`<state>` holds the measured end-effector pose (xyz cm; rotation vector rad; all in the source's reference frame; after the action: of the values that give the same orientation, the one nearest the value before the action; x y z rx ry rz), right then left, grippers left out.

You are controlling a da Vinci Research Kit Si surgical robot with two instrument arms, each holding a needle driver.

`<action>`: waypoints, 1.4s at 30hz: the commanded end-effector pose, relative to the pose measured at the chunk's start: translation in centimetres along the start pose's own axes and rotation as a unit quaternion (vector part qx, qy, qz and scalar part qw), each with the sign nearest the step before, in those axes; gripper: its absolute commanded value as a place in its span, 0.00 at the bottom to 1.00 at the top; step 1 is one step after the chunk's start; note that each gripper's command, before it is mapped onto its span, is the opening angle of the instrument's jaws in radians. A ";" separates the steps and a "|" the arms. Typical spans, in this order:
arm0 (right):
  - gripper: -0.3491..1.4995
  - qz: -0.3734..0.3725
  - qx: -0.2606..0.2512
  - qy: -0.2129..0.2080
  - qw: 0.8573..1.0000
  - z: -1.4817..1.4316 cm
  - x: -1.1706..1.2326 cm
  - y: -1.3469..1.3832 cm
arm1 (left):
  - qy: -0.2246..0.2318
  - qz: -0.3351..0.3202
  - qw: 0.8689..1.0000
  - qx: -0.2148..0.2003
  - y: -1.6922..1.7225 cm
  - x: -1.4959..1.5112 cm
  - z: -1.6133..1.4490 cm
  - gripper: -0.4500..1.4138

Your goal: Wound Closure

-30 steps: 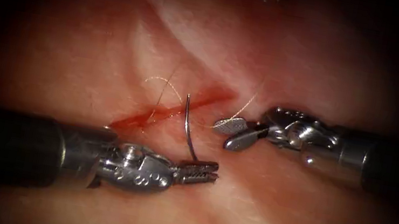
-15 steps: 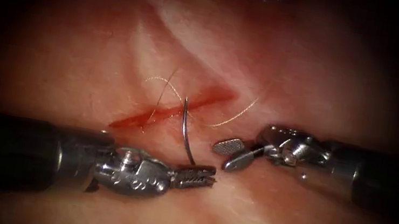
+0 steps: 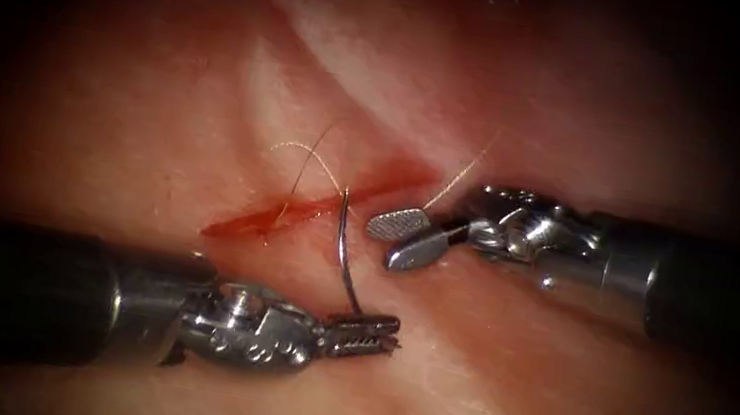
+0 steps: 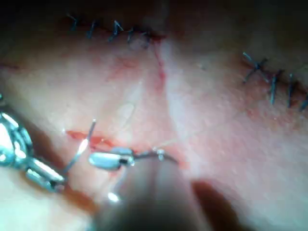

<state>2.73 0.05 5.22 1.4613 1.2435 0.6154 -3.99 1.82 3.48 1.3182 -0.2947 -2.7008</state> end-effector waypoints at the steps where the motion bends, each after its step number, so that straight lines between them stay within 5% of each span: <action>1: 0.55 -0.004 0.012 0.012 1.000 0.14 0.10 0.09 | -0.005 0.005 1.000 0.001 0.01 -0.01 0.08 0.00; 26: 0.49 0.006 0.068 0.028 0.997 0.36 -0.03 0.05 | -0.015 0.024 1.000 -0.001 0.04 -0.06 0.10 0.00; 42: 0.00 0.020 0.087 0.016 0.996 0.46 -0.01 0.06 | -0.016 0.027 0.999 -0.001 0.05 -0.07 0.11 0.00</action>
<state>3.07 -0.15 5.12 1.6307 1.3228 0.5758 -3.98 1.81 3.55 1.2476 -0.3250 -2.6780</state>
